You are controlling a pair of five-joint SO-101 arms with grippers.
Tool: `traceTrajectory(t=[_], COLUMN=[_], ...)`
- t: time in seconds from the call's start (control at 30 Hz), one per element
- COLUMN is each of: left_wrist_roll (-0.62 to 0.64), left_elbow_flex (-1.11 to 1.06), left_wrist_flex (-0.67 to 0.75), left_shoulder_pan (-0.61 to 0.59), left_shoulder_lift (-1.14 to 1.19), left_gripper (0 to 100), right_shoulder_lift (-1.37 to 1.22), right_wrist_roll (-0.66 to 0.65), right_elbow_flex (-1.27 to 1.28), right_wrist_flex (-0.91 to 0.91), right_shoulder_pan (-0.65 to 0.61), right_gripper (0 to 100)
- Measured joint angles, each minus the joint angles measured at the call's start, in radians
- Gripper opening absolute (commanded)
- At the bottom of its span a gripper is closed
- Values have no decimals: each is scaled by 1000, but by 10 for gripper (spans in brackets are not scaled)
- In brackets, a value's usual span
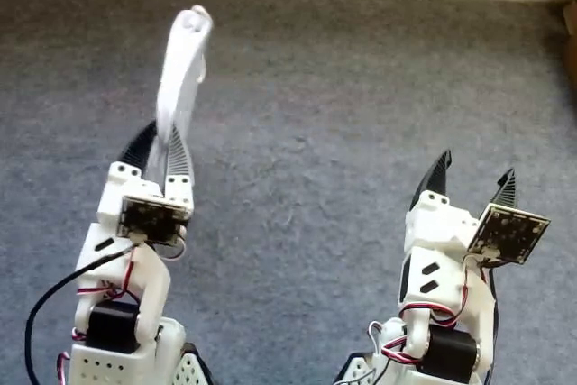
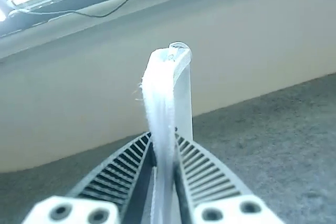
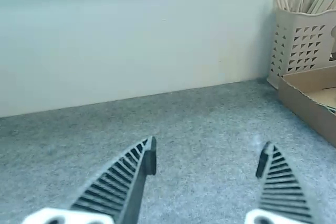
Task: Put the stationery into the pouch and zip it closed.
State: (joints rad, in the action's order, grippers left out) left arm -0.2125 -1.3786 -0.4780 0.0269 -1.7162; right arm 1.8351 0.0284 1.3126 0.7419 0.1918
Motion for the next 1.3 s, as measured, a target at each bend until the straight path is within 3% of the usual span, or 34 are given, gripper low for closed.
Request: traceTrajectory(t=[0.2,0.53,0.77,1.0,1.3], left_wrist_roll=[-81,-74,-60,-60,-54], left_elbow_flex=[-63,-71,-71,-71,6], left_wrist_flex=[3,-21,-26,-34,-173], left_shoulder_pan=[172,295,345,362,364], left_shoulder_lift=[-3,-2,-2,-2,-3], left_gripper=[5,6,8,89,120], right_shoulder_lift=[0,0,0,0,0], right_wrist_roll=[0,0,0,0,0], right_elbow_flex=[0,0,0,0,0], right_wrist_flex=[0,0,0,3,103], right_shoulder_pan=[0,0,0,-48,-57], right_gripper=[289,289,289,289,289])
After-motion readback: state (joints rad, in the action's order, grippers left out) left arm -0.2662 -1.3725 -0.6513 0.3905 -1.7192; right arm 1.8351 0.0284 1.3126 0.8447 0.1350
